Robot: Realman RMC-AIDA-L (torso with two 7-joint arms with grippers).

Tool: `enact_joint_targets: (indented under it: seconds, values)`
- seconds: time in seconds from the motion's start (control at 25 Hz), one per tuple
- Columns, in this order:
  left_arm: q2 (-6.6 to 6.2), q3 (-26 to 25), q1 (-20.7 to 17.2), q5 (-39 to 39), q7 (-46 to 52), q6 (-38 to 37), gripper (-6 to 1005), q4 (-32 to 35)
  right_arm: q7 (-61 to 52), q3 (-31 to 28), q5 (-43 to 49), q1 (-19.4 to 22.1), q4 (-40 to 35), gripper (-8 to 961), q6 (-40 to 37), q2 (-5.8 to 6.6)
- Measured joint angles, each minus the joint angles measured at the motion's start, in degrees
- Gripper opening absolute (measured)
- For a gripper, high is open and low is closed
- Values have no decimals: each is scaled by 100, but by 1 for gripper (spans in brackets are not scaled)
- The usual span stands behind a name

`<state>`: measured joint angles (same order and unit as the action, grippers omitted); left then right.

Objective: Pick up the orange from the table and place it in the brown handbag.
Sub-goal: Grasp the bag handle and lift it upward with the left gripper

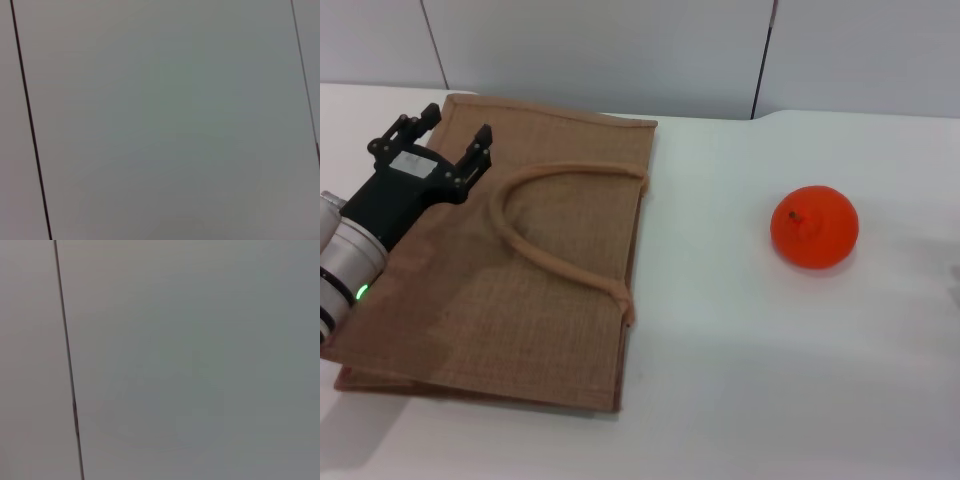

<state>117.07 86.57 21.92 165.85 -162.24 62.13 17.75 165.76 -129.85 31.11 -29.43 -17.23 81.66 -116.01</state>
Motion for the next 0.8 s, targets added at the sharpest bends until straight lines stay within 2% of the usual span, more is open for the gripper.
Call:
enact_joint_targets:
  seconds: [0.8]
  values:
    - [0,0,119,0,57,-35,676,-80,0,-12,1,-58,0,886,-143,0]
